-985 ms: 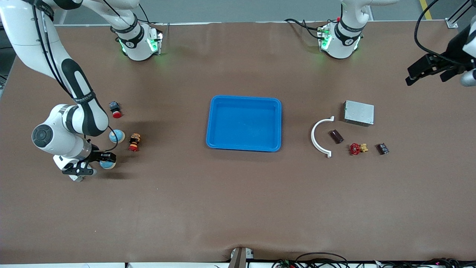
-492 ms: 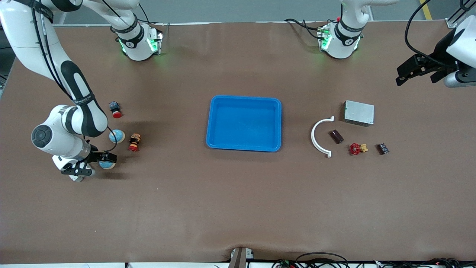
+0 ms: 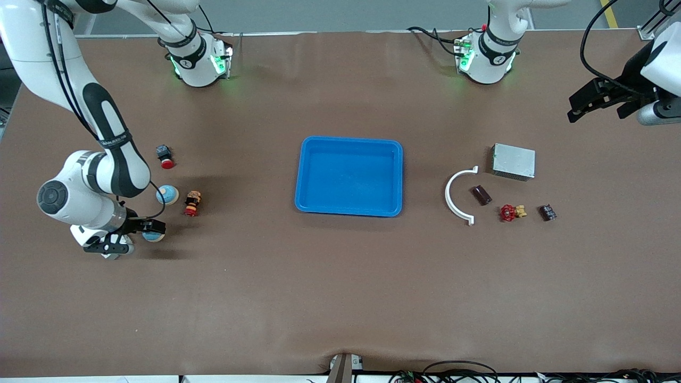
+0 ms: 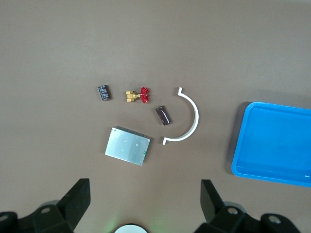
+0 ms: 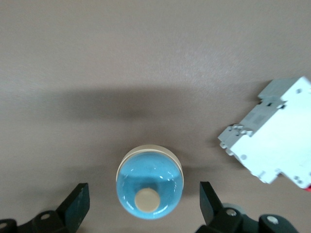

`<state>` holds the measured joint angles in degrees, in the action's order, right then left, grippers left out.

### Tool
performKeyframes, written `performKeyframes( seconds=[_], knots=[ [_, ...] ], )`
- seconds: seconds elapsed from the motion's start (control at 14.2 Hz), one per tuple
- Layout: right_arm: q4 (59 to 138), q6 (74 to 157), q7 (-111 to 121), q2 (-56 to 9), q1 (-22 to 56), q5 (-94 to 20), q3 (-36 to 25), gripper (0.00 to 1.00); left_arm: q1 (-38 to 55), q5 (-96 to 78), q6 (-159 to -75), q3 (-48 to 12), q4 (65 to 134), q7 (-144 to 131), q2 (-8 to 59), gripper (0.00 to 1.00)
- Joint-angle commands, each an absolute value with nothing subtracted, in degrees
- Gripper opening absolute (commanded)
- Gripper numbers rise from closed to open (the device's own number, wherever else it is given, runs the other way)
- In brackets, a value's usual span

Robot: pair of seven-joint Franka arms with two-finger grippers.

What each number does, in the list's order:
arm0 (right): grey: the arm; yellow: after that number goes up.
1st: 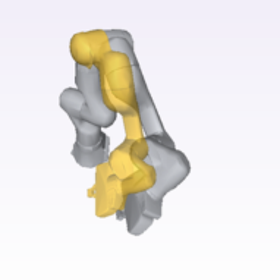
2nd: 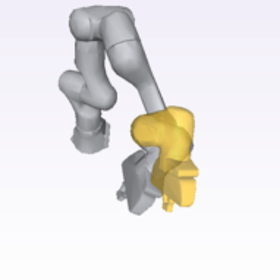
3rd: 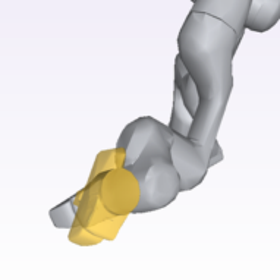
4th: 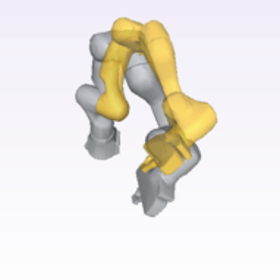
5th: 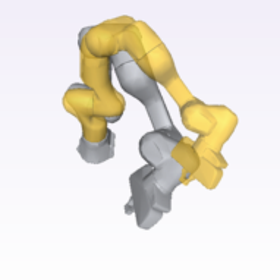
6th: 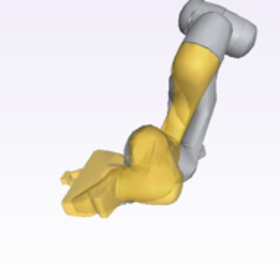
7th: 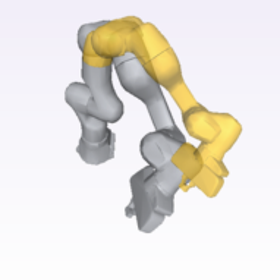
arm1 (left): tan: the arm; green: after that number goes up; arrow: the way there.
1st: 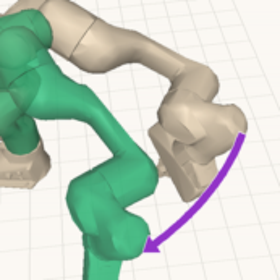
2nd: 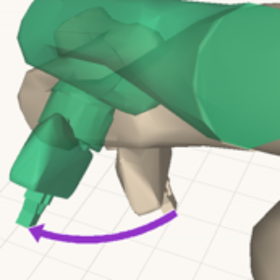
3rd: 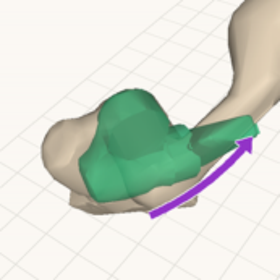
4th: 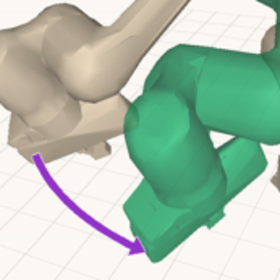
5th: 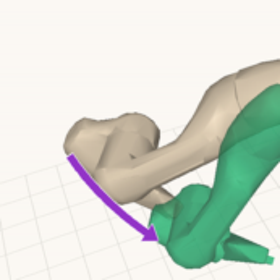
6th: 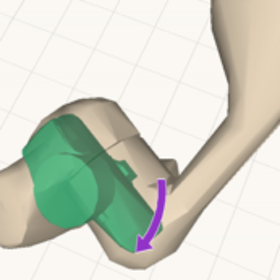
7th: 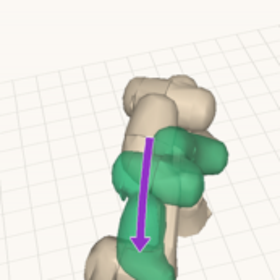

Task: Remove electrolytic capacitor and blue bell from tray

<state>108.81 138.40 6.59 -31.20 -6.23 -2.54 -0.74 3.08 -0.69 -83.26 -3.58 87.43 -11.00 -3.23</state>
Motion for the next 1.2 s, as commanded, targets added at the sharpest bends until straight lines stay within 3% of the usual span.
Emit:
performKeyframes(
  seconds=[0.0,0.49,1.13],
  knots=[
    [108.1,135.0,6.6,-28.9,-6.7,0.2,-0.3,1.0,3.0,-0.9,-82.6,-3.7,87.5,-9.8,-4.2,1.0],
    [100.2,116.8,5.3,-22.7,-5.6,1.0,-0.1,1.0,2.9,-0.8,-82.4,-3.7,88.1,-9.8,-4.2,1.0],
    [100.5,113.4,-4.4,-15.9,0.9,1.0,0.1,1.0,2.8,-0.8,-81.8,-3.6,88.2,-9.8,-4.3,1.0]
  ],
)
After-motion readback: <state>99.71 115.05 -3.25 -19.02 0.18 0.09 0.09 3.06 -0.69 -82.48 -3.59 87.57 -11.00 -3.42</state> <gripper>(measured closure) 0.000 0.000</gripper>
